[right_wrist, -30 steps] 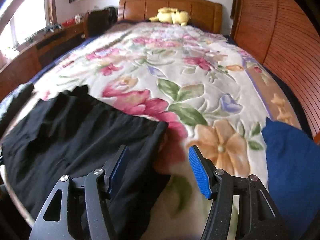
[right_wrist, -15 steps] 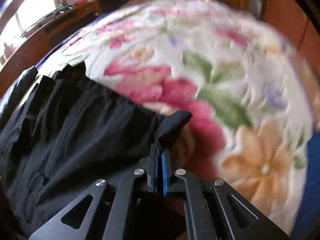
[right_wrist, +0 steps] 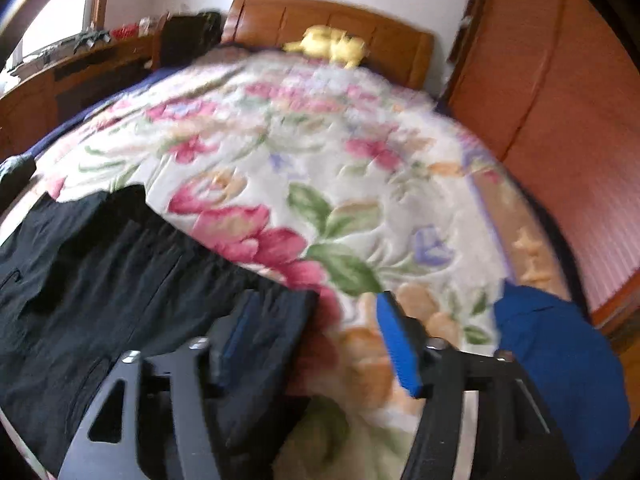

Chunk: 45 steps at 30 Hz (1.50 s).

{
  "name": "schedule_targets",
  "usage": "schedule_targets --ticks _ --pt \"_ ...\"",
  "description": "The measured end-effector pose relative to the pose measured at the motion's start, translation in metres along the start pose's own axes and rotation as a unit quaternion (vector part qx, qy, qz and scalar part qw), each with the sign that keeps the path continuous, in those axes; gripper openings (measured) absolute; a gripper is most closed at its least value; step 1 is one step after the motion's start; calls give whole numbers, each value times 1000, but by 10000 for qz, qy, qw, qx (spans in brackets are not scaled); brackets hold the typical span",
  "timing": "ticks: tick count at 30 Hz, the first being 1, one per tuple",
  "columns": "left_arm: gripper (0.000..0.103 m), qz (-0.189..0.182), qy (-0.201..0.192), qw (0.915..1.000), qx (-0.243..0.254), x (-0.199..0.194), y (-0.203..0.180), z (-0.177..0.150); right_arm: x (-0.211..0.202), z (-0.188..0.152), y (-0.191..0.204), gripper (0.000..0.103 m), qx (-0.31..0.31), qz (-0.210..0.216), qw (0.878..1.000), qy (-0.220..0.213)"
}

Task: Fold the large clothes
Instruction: 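Hold the coat edge with the left gripper while the right gripper releases and withdraws, then lift the coat edge with the left gripper, fold it over, release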

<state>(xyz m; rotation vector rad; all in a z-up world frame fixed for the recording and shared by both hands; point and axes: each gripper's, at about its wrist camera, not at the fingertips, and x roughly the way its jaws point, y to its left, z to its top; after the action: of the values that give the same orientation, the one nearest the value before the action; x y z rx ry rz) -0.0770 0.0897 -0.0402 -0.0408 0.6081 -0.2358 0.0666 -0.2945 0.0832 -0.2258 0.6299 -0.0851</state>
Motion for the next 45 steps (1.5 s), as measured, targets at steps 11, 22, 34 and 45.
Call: schedule_targets --ticks 11,22,34,45 --pt "6 -17 46 10000 -25 0 1 -1 -59 -67 41 66 -86 1142 9932 -206" --pt "7 -44 94 9999 -6 -2 2 -3 -44 -115 58 66 -148 1476 9888 172" --pt "4 -276 -507 9980 237 -33 -22 47 -17 -126 74 66 -49 1498 9875 479" --pt "3 -1118 -1038 9794 1326 -32 -156 162 -60 -132 38 66 646 1582 9853 -42"
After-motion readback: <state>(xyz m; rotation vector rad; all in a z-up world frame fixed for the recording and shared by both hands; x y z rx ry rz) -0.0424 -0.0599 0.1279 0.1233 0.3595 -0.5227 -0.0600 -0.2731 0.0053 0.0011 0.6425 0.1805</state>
